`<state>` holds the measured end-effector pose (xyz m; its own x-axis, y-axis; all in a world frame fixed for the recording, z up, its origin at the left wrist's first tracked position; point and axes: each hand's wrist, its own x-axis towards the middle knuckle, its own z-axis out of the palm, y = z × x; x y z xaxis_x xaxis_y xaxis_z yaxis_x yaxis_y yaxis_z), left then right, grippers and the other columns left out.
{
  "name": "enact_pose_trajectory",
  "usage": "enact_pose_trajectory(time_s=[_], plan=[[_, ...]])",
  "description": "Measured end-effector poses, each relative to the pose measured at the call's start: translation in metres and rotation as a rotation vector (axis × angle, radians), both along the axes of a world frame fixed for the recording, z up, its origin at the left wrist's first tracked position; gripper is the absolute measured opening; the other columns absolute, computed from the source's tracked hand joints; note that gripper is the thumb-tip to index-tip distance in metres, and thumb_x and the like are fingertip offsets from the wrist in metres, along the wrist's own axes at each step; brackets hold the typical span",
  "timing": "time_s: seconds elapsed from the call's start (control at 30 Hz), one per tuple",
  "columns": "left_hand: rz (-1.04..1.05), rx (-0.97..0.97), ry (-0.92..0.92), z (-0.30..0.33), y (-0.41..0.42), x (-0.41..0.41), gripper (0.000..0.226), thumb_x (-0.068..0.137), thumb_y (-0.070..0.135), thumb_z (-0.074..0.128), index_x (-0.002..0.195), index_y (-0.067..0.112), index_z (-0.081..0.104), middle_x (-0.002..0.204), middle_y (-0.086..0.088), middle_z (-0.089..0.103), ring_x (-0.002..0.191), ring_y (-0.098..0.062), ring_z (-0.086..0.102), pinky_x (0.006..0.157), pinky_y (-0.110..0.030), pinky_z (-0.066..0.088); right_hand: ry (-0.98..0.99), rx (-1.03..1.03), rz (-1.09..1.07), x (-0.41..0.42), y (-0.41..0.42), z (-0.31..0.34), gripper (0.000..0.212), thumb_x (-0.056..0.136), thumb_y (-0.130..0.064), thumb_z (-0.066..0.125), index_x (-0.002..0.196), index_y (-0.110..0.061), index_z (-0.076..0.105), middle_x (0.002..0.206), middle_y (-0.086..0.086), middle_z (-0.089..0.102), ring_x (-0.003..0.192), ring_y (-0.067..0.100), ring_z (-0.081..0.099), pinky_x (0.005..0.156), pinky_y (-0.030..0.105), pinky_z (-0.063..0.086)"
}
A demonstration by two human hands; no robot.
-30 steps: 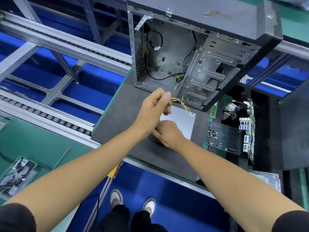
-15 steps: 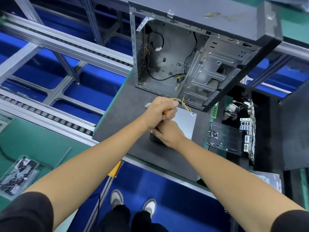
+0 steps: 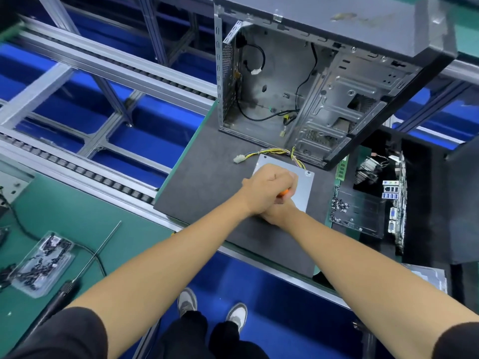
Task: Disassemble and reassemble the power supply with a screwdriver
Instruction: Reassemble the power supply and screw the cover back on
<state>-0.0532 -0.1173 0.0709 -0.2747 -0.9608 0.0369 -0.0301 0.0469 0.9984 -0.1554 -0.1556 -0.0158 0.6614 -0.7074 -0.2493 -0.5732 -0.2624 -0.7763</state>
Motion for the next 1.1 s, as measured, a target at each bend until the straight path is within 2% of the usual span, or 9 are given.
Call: enact_pose_trajectory(time_s=[0.1,0.2,0.3,0.4,0.5,0.6,0.77,0.97,1.1], plan=[[-0.149,0.093,-0.020,0.003,-0.010,0.004,0.044,0.089,0.020,0.042,0.045,0.022,0.045,0.043,-0.006,0.033,0.047,-0.024,0.027,0.054,-0.037,0.026,0.039,-0.104,0.022,-0.003,0.001,-0.002,0.012,0.091,-0.011,0.053,0.090,-0.019,0.062,0.087,0.003,0.060,0.086,0.015,0.057,0.072,0.041,0.051],[-0.094,0.099,0.072,0.000,-0.014,0.013,0.046,0.094,0.037,0.044,0.056,0.013,0.057,0.047,-0.010,0.050,0.047,-0.022,0.040,0.053,-0.029,0.037,-0.036,-0.211,0.018,-0.002,0.002,0.004,0.017,0.088,-0.024,0.053,0.091,-0.015,0.067,0.085,0.000,0.062,0.088,0.008,0.053,0.080,0.025,0.046],[0.304,0.053,0.222,-0.028,-0.008,0.035,0.034,0.098,0.038,0.039,0.090,0.020,0.066,0.096,-0.011,0.072,0.093,-0.026,0.064,0.083,-0.033,0.046,0.067,-0.331,0.119,0.001,0.000,0.009,0.010,0.088,-0.026,0.046,0.088,-0.024,0.056,0.074,-0.009,0.055,0.077,0.020,0.050,0.072,0.036,0.045],[0.603,0.086,0.052,-0.071,0.015,0.064,0.028,0.093,0.026,0.042,0.117,0.029,0.057,0.129,0.004,0.059,0.127,-0.013,0.049,0.109,-0.040,0.038,0.043,-0.252,0.060,0.001,-0.001,0.010,0.010,0.081,-0.025,0.045,0.080,-0.032,0.038,0.067,-0.008,0.050,0.065,0.015,0.047,0.057,0.034,0.039],[0.300,0.246,-0.225,-0.109,0.038,0.087,0.051,0.090,0.035,0.059,0.137,0.031,0.041,0.142,0.007,0.042,0.134,-0.012,0.036,0.117,-0.046,0.032,0.031,-0.243,0.047,0.000,-0.001,0.009,0.008,0.079,-0.030,0.046,0.082,-0.033,0.040,0.067,-0.010,0.052,0.063,0.012,0.047,0.053,0.031,0.038],[0.021,0.166,-0.554,-0.133,0.045,0.085,0.079,0.083,0.058,0.073,0.147,0.031,0.034,0.144,0.006,0.038,0.132,-0.013,0.032,0.116,-0.041,0.031,0.018,-0.230,0.052,0.001,-0.003,0.006,0.006,0.079,-0.028,0.047,0.081,-0.030,0.042,0.068,-0.005,0.051,0.064,0.014,0.048,0.055,0.034,0.040],[0.167,-0.053,-0.664,-0.147,0.032,0.086,0.059,0.089,0.040,0.074,0.142,0.026,0.054,0.138,0.004,0.058,0.128,-0.016,0.047,0.109,-0.037,0.037,0.035,-0.138,0.015,0.006,-0.005,0.012,0.003,0.075,-0.026,0.050,0.076,-0.025,0.048,0.064,-0.004,0.050,0.062,0.012,0.047,0.059,0.038,0.041],[0.138,-0.132,-0.746,-0.154,0.032,0.096,0.054,0.092,0.047,0.067,0.143,0.033,0.053,0.133,0.005,0.060,0.130,-0.018,0.046,0.106,-0.039,0.038,0.090,0.098,0.087,0.011,-0.016,0.040,0.006,0.073,-0.020,0.055,0.074,-0.014,0.058,0.063,0.002,0.061,0.060,0.020,0.055,0.059,0.031,0.043],[0.143,-0.143,-0.726,-0.152,0.031,0.098,0.055,0.093,0.048,0.067,0.143,0.032,0.053,0.133,0.004,0.059,0.130,-0.018,0.045,0.107,-0.038,0.036,0.036,0.226,0.043,0.011,-0.015,0.051,0.017,0.082,-0.016,0.049,0.079,-0.003,0.060,0.067,0.009,0.068,0.060,0.022,0.060,0.065,0.038,0.050]])
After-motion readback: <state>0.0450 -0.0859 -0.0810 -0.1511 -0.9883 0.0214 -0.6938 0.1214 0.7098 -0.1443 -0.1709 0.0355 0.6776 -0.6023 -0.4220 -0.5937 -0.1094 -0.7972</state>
